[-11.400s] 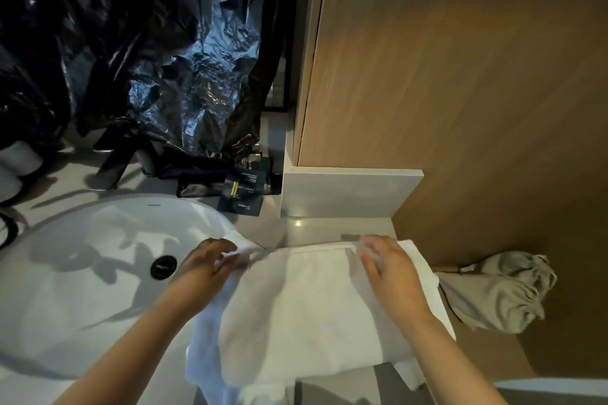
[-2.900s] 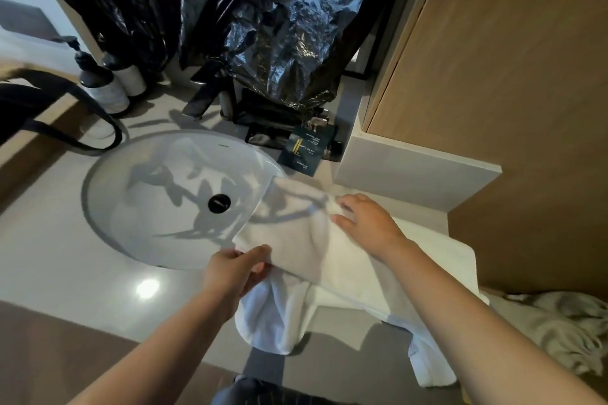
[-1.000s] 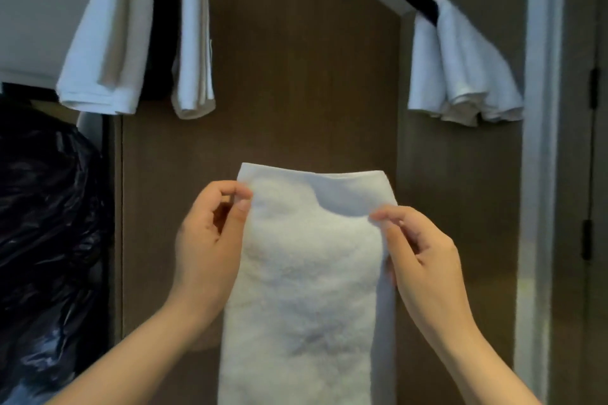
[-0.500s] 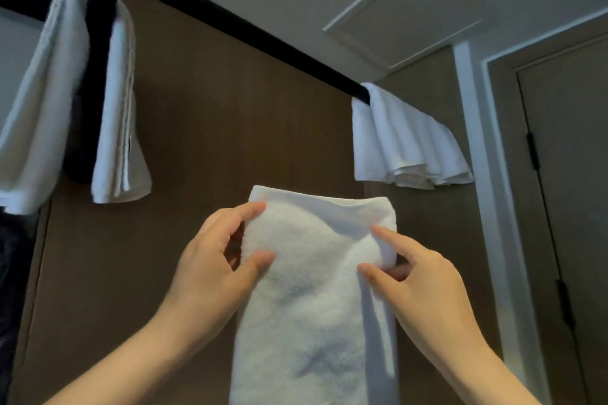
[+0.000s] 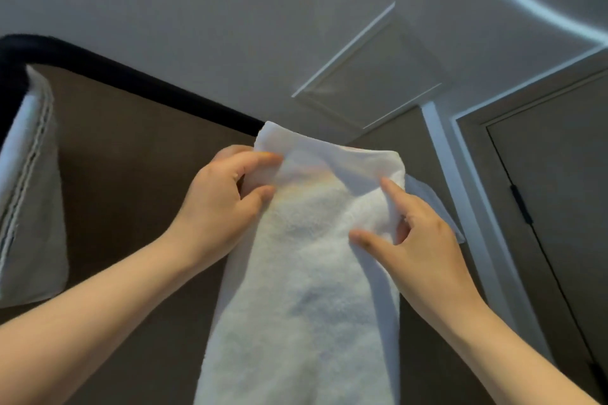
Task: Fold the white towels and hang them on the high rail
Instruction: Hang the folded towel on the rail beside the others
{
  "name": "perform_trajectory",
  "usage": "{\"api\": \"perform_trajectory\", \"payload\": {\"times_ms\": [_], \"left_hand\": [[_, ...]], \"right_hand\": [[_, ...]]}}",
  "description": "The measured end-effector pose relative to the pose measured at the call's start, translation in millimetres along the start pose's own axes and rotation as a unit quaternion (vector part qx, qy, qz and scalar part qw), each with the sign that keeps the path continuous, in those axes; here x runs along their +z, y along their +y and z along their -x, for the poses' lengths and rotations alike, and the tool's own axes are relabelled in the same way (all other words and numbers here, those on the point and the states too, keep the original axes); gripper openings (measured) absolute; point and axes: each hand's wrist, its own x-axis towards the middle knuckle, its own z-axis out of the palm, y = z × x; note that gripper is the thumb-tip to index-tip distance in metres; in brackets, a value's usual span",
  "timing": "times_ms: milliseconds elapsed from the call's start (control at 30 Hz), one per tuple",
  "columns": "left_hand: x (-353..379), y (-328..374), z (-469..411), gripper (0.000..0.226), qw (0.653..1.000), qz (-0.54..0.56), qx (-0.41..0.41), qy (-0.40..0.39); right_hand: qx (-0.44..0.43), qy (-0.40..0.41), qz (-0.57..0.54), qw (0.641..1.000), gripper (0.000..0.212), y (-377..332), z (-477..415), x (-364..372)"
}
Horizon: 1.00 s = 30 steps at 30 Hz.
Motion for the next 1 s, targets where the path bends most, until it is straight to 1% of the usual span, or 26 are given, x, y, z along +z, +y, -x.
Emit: {"api": "perform_trajectory", "payload": {"times_ms": [100, 233, 367, 467, 567, 667, 700, 800, 867, 1000], "left_hand": [[0, 0, -24, 0.041, 0.999, -0.031, 0.027, -0.001], [2, -6, -39, 0.045, 0.997, -0.053, 0.020, -0.049], [-1, -10, -57, 0.042, 0.989, -0.140, 0.035, -0.024], [-3, -7, -71, 0.042, 0.984, -0.177, 0.022, -0.011], [-5, -1, -79, 0.043, 0.977, -0.211, 0.025, -0.004], [-3, 9, -83, 0.055, 0.968, -0.252, 0.016, 0.001], [-1, 12, -86, 0.055, 0.964, -0.266, 0.010, 0.002], [9, 15, -98, 0.041, 0.956, -0.291, -0.014, 0.016], [13, 16, -105, 0.041, 0.949, -0.311, -0.036, 0.024], [16, 17, -114, 0.042, 0.935, -0.348, -0.050, 0.041]], "right_hand": [[-0.015, 0.024, 0.009, 1.000, 0.086, -5, -21, 0], [-0.014, 0.024, 0.005, 1.000, 0.090, -8, -44, 8], [-0.017, 0.028, -0.001, 0.999, 0.093, -7, -68, 14], [-0.036, 0.048, 0.001, 0.998, 0.091, -8, -91, 16], [-0.047, 0.050, -0.025, 0.997, 0.090, -2, -115, 22], [-0.050, 0.041, -0.086, 0.994, 0.091, 14, -134, 33], [-0.047, 0.038, -0.101, 0.993, 0.092, 19, -140, 37], [-0.042, 0.020, -0.140, 0.989, 0.091, 33, -159, 51], [-0.056, 0.012, -0.173, 0.983, 0.091, 37, -170, 60], [-0.079, 0.007, -0.182, 0.980, 0.091, 37, -188, 69]]}}
